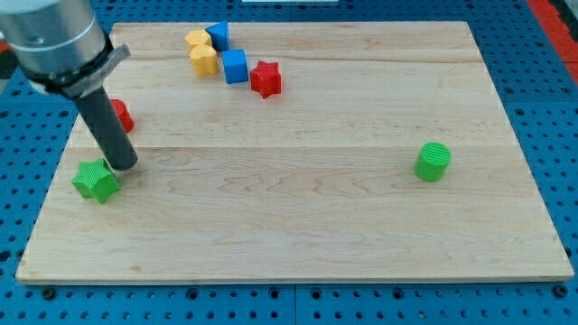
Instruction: Move the arm towards the right center of the board
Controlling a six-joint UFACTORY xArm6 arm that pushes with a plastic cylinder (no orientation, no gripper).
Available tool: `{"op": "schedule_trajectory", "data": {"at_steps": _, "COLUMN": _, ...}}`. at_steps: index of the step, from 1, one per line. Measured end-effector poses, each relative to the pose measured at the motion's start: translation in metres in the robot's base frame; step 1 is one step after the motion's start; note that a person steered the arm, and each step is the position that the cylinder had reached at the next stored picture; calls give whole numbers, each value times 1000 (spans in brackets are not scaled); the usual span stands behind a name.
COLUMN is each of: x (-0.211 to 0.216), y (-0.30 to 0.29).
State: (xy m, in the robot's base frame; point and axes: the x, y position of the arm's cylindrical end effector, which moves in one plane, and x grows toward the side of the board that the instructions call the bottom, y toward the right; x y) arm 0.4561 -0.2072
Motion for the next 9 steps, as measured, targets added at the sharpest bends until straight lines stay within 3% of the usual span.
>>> {"op": "schedule_trajectory", "data": {"at_steps": 1, "x": -14, "y": -30}}
{"op": "schedule_trajectory", "data": {"at_steps": 3, "x": 54, "y": -23}}
{"op": "schedule_trajectory", "data": {"at_steps": 5, "x": -32, "y": 116}}
{"op": "schedule_trajectory", "data": {"at_steps": 9, "x": -58, "y": 320}}
